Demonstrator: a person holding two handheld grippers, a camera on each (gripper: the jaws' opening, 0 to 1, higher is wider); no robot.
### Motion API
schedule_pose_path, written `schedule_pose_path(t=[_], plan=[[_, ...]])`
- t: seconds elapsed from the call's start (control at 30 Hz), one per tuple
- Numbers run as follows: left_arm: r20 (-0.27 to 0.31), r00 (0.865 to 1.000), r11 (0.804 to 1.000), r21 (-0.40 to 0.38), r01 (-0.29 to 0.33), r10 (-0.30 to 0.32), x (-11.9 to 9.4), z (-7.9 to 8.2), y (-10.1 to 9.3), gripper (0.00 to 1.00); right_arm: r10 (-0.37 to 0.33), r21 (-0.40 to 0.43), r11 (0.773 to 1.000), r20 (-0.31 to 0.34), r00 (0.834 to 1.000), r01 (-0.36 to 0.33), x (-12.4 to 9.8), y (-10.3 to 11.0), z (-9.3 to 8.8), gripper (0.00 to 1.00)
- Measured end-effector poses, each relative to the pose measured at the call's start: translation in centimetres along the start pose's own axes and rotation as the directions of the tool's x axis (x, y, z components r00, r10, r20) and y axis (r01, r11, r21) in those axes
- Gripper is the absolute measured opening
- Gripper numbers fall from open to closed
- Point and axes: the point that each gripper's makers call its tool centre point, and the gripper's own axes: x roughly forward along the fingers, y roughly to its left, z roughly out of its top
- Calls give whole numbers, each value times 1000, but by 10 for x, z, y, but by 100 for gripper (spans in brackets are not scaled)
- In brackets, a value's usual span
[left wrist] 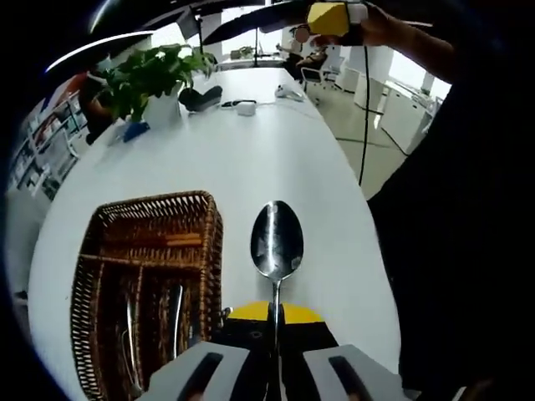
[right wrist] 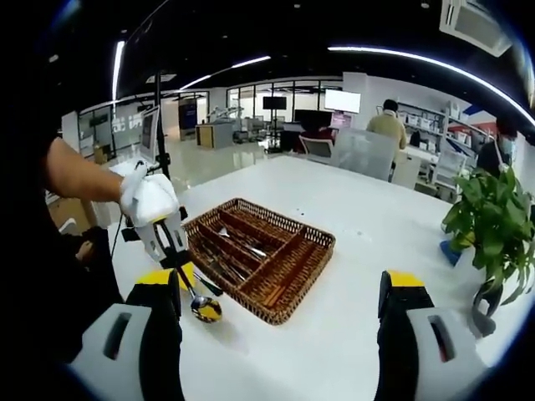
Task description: Arrange the knives, forks, and spoons in their matching storage slots by inserting each utensil handle-first until every utensil is classified and aligned in the correct compartment
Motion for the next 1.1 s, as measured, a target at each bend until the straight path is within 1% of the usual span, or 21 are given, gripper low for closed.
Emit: schedule_pose_path(t=[0.03, 0.13, 0.27, 0.37, 0.4, 0.47, 0.57, 0.77, 1.1], plan=[[-3, 1000, 1000, -1, -7, 7, -7, 2, 0, 0, 9, 7, 1000, 2, 1000, -9, 1, 3, 1, 100], [-24, 999, 999, 10, -32, 32, -18, 1, 4, 0, 15, -7, 1000, -3, 1000, -15, 2, 8, 2, 100], [-25, 997, 998, 7, -68, 68, -34, 3, 10, 0, 26, 20, 999, 18, 999, -26, 0, 10, 7, 100], [-38, 997, 997, 0, -74, 74, -44, 4, 12, 0, 25, 17, 1000, 19, 1000, -25, -1, 10, 8, 100], [-43, 996, 997, 4, -76, 76, -48, 4, 12, 0, 25, 14, 1000, 19, 1000, -25, -1, 10, 8, 100], [-73, 994, 996, 28, -81, 83, -58, 5, 11, 0, 26, 11, 1000, 19, 999, -26, -1, 10, 9, 100], [-82, 993, 995, 49, -83, 87, -67, 12, 8, 0, 26, 7, 1000, 21, 999, -26, -1, 10, 11, 100], [-87, 992, 993, 73, -88, 94, -75, 18, 12, 0, 26, 1, 1000, 24, 999, -26, 0, 12, 12, 100], [-107, 989, 994, 64, -92, 99, -82, 13, 28, 0, 17, 8, 1000, 25, 1000, -17, 0, 10, 11, 100]])
